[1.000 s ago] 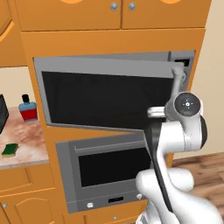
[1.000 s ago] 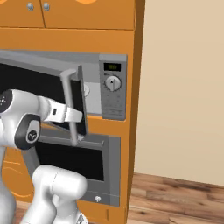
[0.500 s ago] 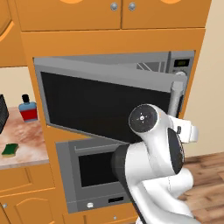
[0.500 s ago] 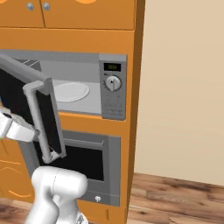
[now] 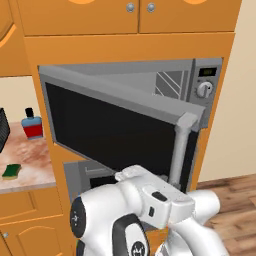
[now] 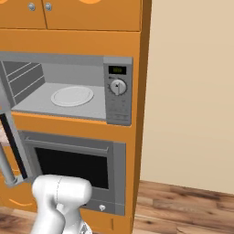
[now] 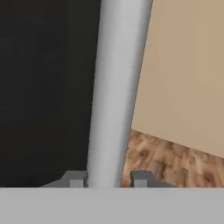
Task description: Place the sponge inside the microwave to prepare for sanitizing.
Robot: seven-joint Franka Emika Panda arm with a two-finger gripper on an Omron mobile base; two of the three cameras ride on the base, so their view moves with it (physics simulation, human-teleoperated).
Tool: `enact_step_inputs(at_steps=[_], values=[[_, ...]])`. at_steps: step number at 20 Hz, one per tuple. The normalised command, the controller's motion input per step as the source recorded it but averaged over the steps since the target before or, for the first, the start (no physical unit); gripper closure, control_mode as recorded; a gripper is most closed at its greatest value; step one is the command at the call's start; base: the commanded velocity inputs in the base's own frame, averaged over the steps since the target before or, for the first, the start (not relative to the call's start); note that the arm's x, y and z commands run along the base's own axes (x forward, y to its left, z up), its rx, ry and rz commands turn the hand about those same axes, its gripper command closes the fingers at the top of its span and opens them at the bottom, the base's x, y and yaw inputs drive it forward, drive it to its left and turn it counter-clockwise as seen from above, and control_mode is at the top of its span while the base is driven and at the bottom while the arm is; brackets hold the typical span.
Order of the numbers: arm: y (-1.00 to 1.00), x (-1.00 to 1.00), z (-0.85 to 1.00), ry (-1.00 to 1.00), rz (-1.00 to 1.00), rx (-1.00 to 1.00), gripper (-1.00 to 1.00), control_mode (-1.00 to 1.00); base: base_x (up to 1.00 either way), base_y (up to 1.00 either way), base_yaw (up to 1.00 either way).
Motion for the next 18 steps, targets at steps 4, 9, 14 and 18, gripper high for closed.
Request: enact_step_inputs(at_steps=[4, 9, 14, 18], values=[[0.93, -0.6, -0.49, -0.32, -0.19, -0.33, 1.0, -1.0, 0.0, 0.0, 0.0], [0.96, -0.1, -0.16, -0.16, -0.26, -0.17, 1.0, -1.0, 0.0, 0.0, 0.0], [0.68, -0.04, -0.01, -0.07, -0.23, -0.04, -1.0, -1.0, 0.0, 0.0, 0.0], [0.05, -0.6, 0.0, -0.02, -0.14, 0.0, -1.0, -1.0, 0.0, 0.0, 0.0]])
